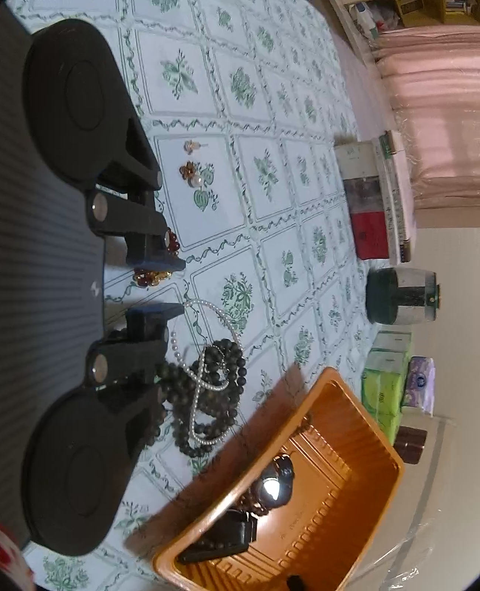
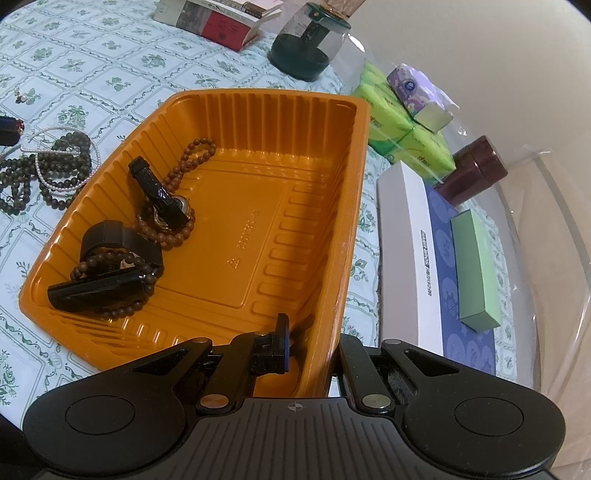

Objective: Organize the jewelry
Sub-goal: 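Grasp the red bead bracelet with gold charm using the left tool, then drop the red bead bracelet into the tray with the left tool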

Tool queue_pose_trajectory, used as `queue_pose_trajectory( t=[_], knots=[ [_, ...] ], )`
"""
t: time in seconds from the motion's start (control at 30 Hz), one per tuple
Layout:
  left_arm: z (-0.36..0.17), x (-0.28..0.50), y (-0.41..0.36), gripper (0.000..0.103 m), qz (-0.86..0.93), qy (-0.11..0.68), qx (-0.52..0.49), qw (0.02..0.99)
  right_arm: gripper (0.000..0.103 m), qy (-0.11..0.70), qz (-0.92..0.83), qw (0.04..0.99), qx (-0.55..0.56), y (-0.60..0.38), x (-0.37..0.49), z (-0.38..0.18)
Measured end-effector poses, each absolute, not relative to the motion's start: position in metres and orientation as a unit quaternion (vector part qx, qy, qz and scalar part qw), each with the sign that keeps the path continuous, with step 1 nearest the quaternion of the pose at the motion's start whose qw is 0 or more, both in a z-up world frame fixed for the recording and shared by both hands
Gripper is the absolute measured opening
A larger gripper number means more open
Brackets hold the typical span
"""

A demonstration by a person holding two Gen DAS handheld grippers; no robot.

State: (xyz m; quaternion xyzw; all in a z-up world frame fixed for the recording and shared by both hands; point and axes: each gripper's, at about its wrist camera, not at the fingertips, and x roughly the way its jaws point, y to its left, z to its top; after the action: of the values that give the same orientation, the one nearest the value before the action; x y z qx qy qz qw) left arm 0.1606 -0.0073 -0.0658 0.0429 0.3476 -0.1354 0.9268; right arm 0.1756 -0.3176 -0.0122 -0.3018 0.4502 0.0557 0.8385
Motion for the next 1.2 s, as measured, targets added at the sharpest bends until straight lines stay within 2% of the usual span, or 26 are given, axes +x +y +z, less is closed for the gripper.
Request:
queue_pose_trajectory(
  t=[0.33,0.43,0.57,1.2],
  knots=[
    [-0.07,0.161,-0.003,0.016,-0.13,0.365,0.06,0.92,0.007,0.452,0.055,0.838,-0.3,-0.316,0.178,-0.013],
    [-0.069,0.165,-0.005,0.01,-0.134,0.369,0.063,0.917,0.007,0.452,0.055,0.838,-0.301,-0.316,0.178,-0.013],
    [-0.065,0.163,-0.008,0.008,-0.136,0.368,0.077,0.917,0.007,0.45,0.053,0.838,-0.302,-0.316,0.179,-0.013],
    [0.001,0.121,-0.007,0.008,-0.147,0.307,0.065,0.938,0.007,0.448,0.052,0.839,-0.304,-0.315,0.177,-0.013]
  ],
)
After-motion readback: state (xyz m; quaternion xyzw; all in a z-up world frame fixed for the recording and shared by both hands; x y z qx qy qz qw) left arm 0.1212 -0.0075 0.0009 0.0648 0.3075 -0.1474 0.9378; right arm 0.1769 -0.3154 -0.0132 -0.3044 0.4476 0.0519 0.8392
